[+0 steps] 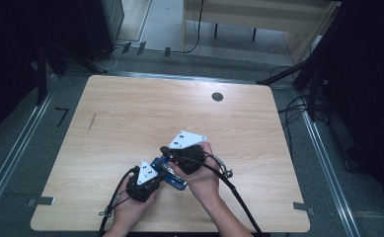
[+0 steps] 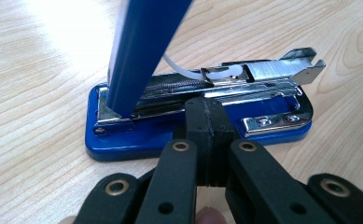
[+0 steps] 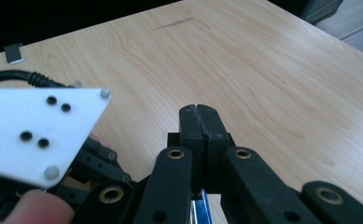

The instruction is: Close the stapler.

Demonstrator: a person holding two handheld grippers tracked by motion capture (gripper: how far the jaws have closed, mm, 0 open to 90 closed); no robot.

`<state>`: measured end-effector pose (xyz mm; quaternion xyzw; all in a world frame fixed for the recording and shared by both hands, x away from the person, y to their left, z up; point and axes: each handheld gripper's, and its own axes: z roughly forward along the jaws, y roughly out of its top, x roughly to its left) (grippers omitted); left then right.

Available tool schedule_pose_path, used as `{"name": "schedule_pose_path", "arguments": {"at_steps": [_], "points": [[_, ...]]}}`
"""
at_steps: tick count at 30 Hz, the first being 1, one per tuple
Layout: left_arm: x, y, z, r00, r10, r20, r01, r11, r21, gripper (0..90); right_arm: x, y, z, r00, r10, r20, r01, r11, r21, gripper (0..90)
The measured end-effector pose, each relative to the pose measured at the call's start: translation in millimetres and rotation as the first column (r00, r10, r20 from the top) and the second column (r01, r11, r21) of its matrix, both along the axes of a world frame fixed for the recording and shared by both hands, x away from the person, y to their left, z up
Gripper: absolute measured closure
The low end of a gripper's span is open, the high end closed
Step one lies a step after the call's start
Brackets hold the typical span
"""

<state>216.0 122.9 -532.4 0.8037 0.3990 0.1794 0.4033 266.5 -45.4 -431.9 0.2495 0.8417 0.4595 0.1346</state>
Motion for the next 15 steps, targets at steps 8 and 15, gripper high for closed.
{"name": "schedule_pose_path", "arguments": {"at_steps": [8,15], "points": [[-0.1,-0.1,0.0,1.0000,0.000,-0.001,0.000,1.0000,-0.001,90.0,-6.2,-11.4,-9.0,0.9999,-0.005,-0.009,0.005,1.000,-0.003,90.0],[-0.3,-0.3,0.1,1.0000,0.000,0.000,0.000,1.0000,0.002,90.0,-11.3,-20.9,-16.9,0.9996,-0.016,-0.023,0.016,1.000,-0.008,90.0]]}}
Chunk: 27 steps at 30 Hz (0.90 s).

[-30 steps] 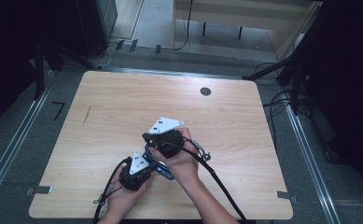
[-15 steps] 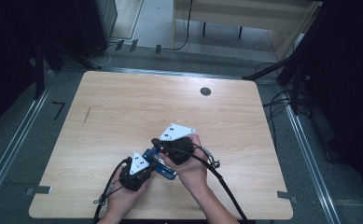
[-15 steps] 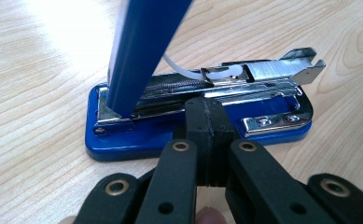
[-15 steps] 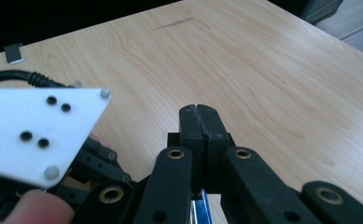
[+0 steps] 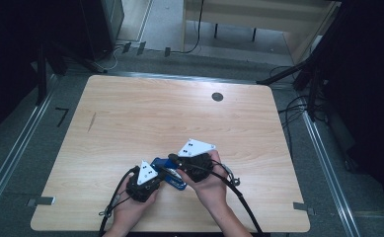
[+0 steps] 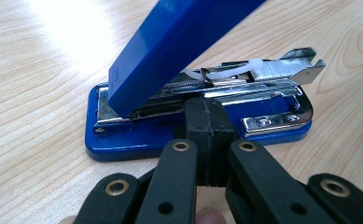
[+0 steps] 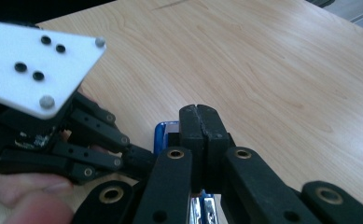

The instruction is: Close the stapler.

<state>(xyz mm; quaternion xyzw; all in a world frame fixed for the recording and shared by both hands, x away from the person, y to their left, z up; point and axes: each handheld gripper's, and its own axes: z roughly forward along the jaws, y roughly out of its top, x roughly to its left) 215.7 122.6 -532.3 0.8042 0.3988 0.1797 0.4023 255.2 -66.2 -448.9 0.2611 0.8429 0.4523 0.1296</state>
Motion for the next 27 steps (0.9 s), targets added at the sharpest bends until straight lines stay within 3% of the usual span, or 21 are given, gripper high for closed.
{"name": "schedule_pose_path", "arguments": {"at_steps": [27], "points": [[-1.7,-0.9,0.3,0.9993,-0.038,0.005,0.038,0.9992,0.016,90.0,-13.7,-18.1,-35.2,0.9982,-0.016,-0.058,0.014,1.000,-0.024,90.0]]}}
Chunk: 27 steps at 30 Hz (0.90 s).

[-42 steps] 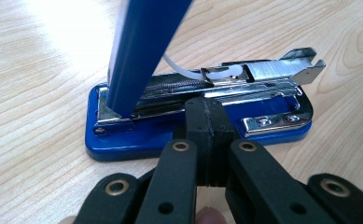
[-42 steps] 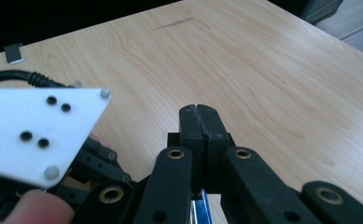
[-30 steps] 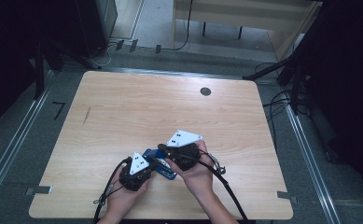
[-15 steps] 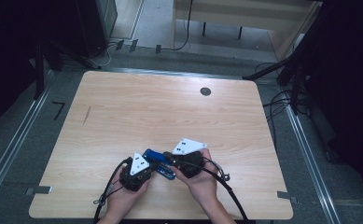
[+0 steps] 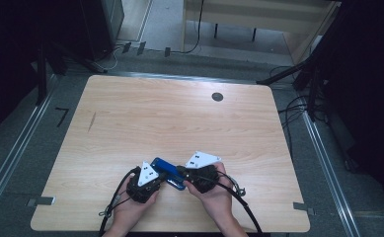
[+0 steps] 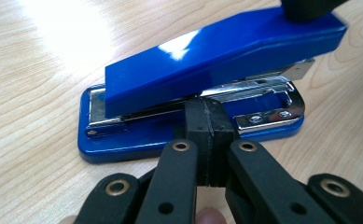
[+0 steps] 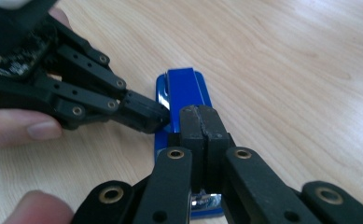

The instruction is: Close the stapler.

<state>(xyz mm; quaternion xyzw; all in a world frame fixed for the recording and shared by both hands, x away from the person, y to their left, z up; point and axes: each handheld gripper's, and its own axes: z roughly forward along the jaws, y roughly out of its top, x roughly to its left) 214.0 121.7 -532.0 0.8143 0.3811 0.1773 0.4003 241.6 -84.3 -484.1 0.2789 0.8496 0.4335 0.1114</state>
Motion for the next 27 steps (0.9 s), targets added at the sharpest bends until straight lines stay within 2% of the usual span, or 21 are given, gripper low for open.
{"name": "schedule_pose_path", "arguments": {"at_steps": [2,8,12,13,16,17,19,21,22,25,27], "points": [[0.0,-0.1,-0.1,1.0000,-0.003,0.000,0.003,1.0000,-0.002,90.0,-1.3,-1.6,-2.5,1.0000,-0.003,-0.008,0.004,1.000,0.006,90.0],[-0.5,-0.1,-0.2,0.9999,-0.016,0.000,0.016,0.9999,-0.003,90.0,-5.1,-5.9,-5.5,0.9998,-0.018,0.008,0.018,1.000,0.013,90.0],[-0.7,0.0,-0.4,0.9998,-0.021,-0.002,0.021,0.9998,-0.006,90.0,-6.6,-5.6,-10.7,0.9997,-0.025,0.005,0.025,1.000,-0.007,90.0],[-1.1,0.0,-0.3,0.9997,-0.026,-0.002,0.026,0.9997,-0.004,90.0,-7.5,-7.8,-13.3,0.9995,-0.032,0.004,0.032,0.999,0.016,90.0],[-1.3,0.0,-0.2,0.9996,-0.029,-0.003,0.029,0.9996,-0.001,90.0,-7.6,-9.1,-14.3,0.9994,-0.034,0.001,0.034,0.999,0.024,90.0],[-1.4,0.1,-0.3,0.9995,-0.030,-0.004,0.030,0.9995,-0.004,90.0,-9.2,-8.4,-16.5,0.9991,-0.040,0.012,0.040,0.999,0.011,90.0],[-1.3,0.2,-0.3,0.9996,-0.029,-0.005,0.029,0.9996,-0.005,90.0,-11.3,-9.2,-18.1,0.9984,-0.054,0.016,0.053,0.998,0.025,90.0],[-1.0,0.6,-0.2,0.9995,-0.030,-0.007,0.030,0.9995,-0.008,90.0,-12.1,-9.2,-16.6,0.9988,-0.048,0.015,0.047,0.999,0.011,90.0],[-1.0,0.6,-0.2,0.9995,-0.030,-0.007,0.030,0.9995,-0.008,90.0,-13.0,-9.5,-15.7,0.9981,-0.051,0.034,0.051,0.999,-0.002,90.0],[-1.6,2.2,-0.1,0.9995,-0.028,-0.012,0.028,0.9995,-0.012,90.0,-15.4,-12.7,-10.8,0.9970,-0.066,0.041,0.065,0.997,0.035,90.0],[-1.2,3.3,-0.3,0.9996,-0.023,-0.017,0.023,0.9996,-0.014,90.0,-16.3,-12.3,-10.7,0.9962,-0.072,0.049,0.070,0.997,0.026,90.0]]}}
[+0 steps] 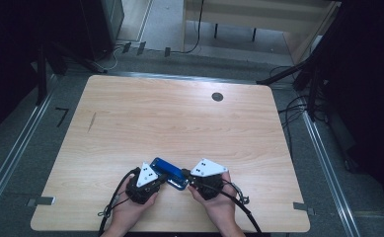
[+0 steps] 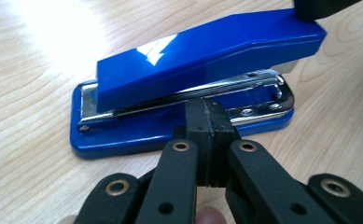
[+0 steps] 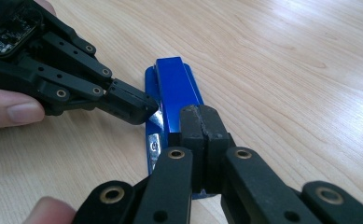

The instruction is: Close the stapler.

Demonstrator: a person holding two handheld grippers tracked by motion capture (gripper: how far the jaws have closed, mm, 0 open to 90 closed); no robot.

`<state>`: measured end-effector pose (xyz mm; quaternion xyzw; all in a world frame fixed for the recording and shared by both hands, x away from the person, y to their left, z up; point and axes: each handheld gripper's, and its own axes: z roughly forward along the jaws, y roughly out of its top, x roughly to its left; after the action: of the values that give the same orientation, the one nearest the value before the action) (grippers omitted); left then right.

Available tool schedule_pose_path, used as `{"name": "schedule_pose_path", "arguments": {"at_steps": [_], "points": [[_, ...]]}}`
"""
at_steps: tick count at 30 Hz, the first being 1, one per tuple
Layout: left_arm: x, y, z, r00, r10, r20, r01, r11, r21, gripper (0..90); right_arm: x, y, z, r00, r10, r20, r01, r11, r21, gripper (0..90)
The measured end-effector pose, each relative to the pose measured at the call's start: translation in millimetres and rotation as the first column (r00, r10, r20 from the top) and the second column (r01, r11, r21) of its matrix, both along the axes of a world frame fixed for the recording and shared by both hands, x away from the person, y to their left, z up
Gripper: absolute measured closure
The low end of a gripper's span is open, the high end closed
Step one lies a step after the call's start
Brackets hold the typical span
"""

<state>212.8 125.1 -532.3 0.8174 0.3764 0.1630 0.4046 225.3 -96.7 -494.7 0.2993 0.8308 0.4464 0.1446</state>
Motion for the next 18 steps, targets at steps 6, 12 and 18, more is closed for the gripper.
{"name": "schedule_pose_path", "arguments": {"at_steps": [6,12,18], "points": [[-1.9,6.0,0.9,0.9999,0.015,-0.002,-0.015,0.9997,-0.021,90.0,-4.7,-7.3,-3.8,0.9998,-0.013,-0.018,0.014,0.998,0.055,90.0],[0.2,18.7,2.7,0.9984,0.055,-0.010,-0.055,0.9982,-0.025,90.0,-12.7,-10.6,-7.9,0.9987,-0.002,-0.051,0.005,0.998,0.060,90.0],[3.7,36.9,5.4,0.9945,0.104,-0.001,-0.104,0.9936,-0.043,90.0,-18.6,-5.6,-14.4,0.9974,0.021,-0.069,-0.018,0.999,0.051,90.0]]}}
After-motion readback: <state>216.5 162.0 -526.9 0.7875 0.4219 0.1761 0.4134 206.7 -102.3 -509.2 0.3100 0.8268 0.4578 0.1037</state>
